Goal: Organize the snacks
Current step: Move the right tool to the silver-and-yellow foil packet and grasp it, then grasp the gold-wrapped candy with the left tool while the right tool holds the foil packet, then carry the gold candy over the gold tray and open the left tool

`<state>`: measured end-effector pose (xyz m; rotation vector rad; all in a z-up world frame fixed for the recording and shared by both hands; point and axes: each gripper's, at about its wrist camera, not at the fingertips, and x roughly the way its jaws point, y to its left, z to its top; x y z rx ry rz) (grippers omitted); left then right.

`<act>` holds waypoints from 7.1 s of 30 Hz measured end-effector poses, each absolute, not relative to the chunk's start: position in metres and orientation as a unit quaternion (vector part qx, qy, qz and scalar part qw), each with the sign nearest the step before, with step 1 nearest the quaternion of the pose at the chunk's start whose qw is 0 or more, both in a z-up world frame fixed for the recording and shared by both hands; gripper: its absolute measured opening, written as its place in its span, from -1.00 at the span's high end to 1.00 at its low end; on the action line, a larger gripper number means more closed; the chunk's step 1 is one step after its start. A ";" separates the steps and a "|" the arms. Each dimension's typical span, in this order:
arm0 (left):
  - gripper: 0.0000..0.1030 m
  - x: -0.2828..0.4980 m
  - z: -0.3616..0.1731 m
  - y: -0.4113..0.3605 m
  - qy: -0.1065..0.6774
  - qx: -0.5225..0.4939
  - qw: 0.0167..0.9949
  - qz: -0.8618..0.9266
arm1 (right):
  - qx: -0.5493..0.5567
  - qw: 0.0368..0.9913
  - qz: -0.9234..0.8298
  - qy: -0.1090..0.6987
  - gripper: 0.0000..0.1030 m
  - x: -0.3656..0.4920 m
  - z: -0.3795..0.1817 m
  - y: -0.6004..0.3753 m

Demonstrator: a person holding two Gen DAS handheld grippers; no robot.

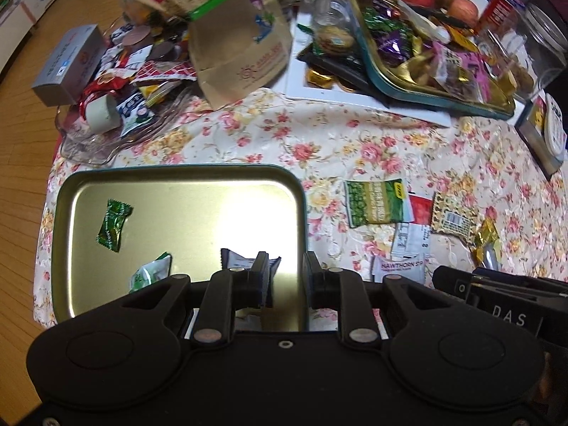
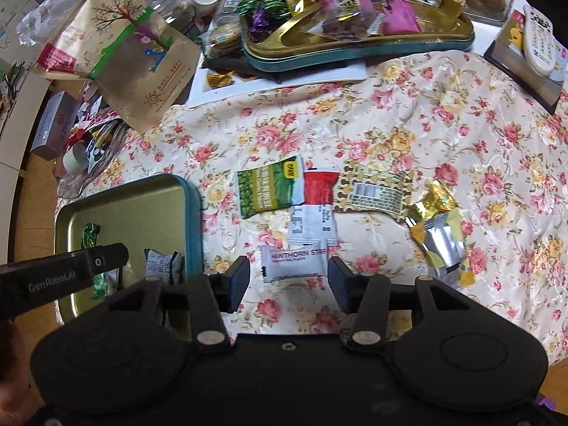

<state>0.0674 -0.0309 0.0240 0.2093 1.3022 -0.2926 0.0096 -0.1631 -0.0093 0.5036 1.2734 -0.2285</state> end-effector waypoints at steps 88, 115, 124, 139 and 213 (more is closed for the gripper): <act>0.42 0.096 0.005 -0.150 0.581 0.087 0.800 -0.120 | 0.249 0.800 -0.200 0.509 0.24 -0.058 0.003 -0.285; 0.42 0.047 -0.037 -0.214 0.611 0.132 0.751 -0.214 | 0.292 0.813 -0.204 0.461 0.23 -0.079 0.035 -0.310; 0.42 0.020 -0.036 -0.241 0.576 0.180 0.748 -0.278 | 0.304 0.810 -0.215 0.452 0.23 -0.083 0.038 -0.318; 0.38 0.003 -0.065 -0.271 0.562 0.240 0.734 -0.296 | 0.322 0.809 -0.245 0.425 0.22 -0.099 0.047 -0.343; 0.46 0.106 0.052 0.031 0.562 0.013 0.824 -0.074 | 0.223 0.821 -0.121 0.511 0.22 0.022 0.020 -0.172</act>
